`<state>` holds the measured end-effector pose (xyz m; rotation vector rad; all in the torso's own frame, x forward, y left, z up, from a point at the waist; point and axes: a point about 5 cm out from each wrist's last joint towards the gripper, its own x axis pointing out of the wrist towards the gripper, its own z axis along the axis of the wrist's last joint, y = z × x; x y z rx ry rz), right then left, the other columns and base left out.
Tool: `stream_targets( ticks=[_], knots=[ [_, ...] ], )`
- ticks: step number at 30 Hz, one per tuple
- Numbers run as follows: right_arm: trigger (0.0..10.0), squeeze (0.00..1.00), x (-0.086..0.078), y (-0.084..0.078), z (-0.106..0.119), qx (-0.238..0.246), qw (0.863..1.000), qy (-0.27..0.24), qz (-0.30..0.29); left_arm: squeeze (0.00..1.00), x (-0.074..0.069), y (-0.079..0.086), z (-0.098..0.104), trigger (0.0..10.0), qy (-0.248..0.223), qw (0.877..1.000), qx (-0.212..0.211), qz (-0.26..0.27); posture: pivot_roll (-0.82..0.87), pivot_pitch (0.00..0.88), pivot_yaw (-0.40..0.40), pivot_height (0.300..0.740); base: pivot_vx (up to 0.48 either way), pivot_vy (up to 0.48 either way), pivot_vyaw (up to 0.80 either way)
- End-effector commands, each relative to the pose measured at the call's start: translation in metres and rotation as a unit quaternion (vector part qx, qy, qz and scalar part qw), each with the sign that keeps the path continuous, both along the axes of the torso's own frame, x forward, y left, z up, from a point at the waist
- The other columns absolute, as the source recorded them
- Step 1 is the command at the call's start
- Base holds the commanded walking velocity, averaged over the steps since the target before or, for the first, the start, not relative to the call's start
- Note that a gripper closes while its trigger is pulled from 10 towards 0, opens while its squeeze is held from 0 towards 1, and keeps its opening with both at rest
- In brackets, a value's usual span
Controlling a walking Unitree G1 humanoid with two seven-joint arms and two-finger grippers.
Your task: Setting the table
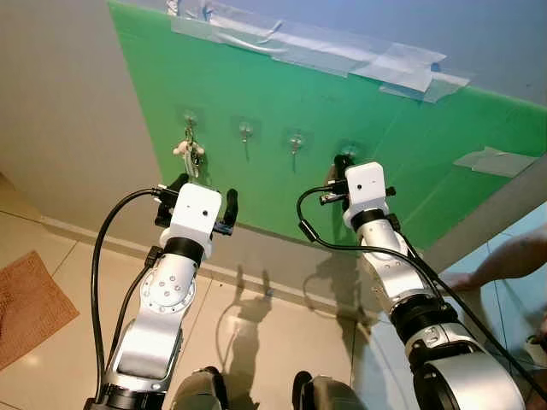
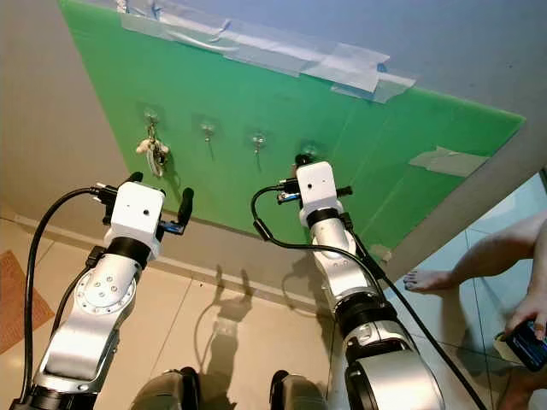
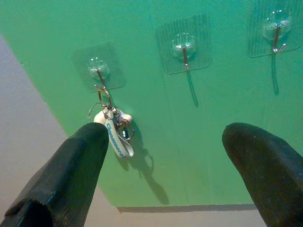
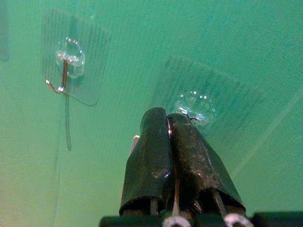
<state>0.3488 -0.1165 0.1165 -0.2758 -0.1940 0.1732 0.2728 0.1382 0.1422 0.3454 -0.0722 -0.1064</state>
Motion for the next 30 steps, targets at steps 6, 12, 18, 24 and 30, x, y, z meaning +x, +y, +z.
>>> stream_targets(
  ticks=[6,12,18,24,30],
  knots=[
    [10.0,0.0,-0.009,-0.003,0.002,-0.058,0.997,-0.046,0.014,0.0,-0.001,-0.003,0.004,10.0,-0.011,1.0,0.005,-0.009,0.03,0.145,-0.064,0.74,0.0,0.0,0.0],
    [10.0,0.0,-0.014,-0.005,0.001,-0.071,0.996,-0.06,0.014,0.0,-0.001,-0.004,0.003,10.0,-0.011,1.0,0.006,-0.012,0.03,0.146,-0.064,0.74,0.0,0.0,0.0],
    [10.0,0.0,-0.017,-0.011,0.006,-0.067,0.995,-0.071,0.001,0.0,-0.003,-0.007,-0.001,10.0,-0.001,0.999,0.009,-0.036,0.02,0.147,-0.066,0.74,0.0,0.0,0.0],
    [10.0,0.0,-0.016,-0.013,0.01,-0.065,0.995,-0.075,-0.005,0.0,-0.014,-0.006,-0.016,10.0,0.028,0.993,0.053,-0.099,0.03,0.158,-0.069,0.74,0.0,0.0,0.0],
    [10.0,0.0,-0.009,-0.014,0.021,-0.057,0.995,-0.084,-0.008,0.0,-0.028,-0.003,-0.026,10.0,0.039,0.99,0.061,-0.124,0.04,0.175,-0.079,0.74,0.0,0.0,0.0]
  ],
)
